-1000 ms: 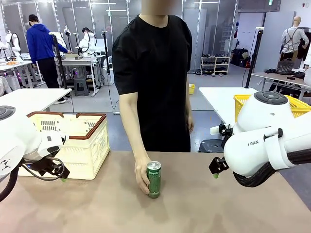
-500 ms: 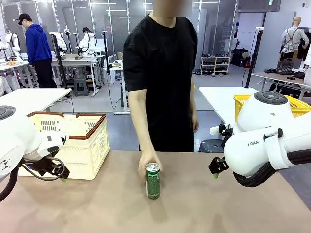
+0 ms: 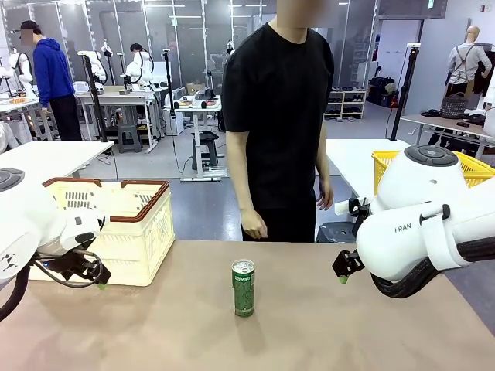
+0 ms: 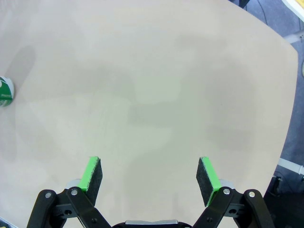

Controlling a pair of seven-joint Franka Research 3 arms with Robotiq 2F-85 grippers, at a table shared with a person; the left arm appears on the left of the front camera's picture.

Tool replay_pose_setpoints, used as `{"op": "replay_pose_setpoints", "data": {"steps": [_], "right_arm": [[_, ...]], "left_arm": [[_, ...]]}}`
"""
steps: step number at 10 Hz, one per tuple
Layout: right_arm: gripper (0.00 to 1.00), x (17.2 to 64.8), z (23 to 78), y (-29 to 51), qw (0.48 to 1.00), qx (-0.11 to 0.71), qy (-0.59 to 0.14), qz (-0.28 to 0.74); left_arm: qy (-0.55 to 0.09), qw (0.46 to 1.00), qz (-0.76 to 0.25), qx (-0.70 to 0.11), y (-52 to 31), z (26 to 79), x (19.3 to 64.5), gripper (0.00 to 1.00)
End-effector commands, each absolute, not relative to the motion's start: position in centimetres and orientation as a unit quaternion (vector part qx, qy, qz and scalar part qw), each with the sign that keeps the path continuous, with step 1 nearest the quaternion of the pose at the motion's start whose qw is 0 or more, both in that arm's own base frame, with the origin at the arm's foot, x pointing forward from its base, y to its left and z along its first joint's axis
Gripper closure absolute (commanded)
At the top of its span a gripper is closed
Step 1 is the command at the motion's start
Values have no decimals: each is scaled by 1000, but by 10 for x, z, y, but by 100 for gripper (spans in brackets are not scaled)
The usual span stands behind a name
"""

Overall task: Place the drinks into the Shopping basket.
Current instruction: Pick up one drink and place it into the Shopping basket.

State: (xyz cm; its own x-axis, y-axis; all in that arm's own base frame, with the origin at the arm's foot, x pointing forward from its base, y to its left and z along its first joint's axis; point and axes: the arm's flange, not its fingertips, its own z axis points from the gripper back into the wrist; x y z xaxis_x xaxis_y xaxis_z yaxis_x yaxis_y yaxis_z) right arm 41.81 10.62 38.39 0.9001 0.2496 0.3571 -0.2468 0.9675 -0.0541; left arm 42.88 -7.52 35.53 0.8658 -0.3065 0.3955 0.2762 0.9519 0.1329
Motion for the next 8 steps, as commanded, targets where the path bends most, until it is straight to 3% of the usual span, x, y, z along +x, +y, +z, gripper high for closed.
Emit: {"op": "replay_pose_setpoints", "data": {"steps": [1,8], "right_arm": [[0,418,383,107,975,-2,-182,130],[0,418,383,107,975,-2,-182,130]], "left_arm": [[-209,965,-157,33,-79,356,425,0],[-245,912,-330,-17,-164,416,371,0]]}}
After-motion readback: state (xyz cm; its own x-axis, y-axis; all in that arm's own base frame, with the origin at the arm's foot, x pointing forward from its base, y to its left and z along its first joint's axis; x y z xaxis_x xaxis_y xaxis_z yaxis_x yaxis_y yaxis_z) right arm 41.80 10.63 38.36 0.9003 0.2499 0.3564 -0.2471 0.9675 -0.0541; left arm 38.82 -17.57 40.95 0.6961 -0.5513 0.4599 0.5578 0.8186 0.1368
